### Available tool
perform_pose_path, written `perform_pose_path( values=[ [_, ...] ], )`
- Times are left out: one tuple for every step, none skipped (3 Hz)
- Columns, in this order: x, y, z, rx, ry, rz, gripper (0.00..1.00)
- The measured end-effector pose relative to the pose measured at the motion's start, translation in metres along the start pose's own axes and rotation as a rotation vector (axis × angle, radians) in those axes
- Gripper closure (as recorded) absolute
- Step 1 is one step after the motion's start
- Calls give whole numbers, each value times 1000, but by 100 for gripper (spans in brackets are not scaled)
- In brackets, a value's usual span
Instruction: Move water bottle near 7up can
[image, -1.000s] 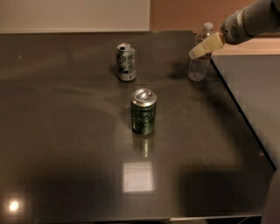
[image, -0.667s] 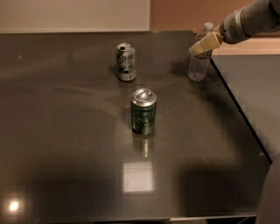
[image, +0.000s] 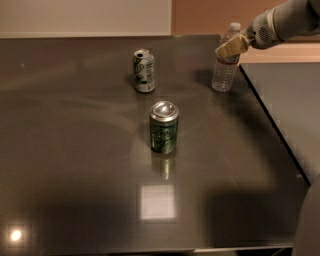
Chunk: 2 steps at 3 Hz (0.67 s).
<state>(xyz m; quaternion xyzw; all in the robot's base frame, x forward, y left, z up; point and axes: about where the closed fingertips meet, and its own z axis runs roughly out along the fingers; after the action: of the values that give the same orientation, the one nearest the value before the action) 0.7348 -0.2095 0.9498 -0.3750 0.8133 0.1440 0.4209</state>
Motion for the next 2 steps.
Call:
perform_pose_path(
  values=[
    [-21, 22, -2, -70, -42, -15, 93],
    [-52, 54, 1, -149, -90, -70, 100]
  ],
)
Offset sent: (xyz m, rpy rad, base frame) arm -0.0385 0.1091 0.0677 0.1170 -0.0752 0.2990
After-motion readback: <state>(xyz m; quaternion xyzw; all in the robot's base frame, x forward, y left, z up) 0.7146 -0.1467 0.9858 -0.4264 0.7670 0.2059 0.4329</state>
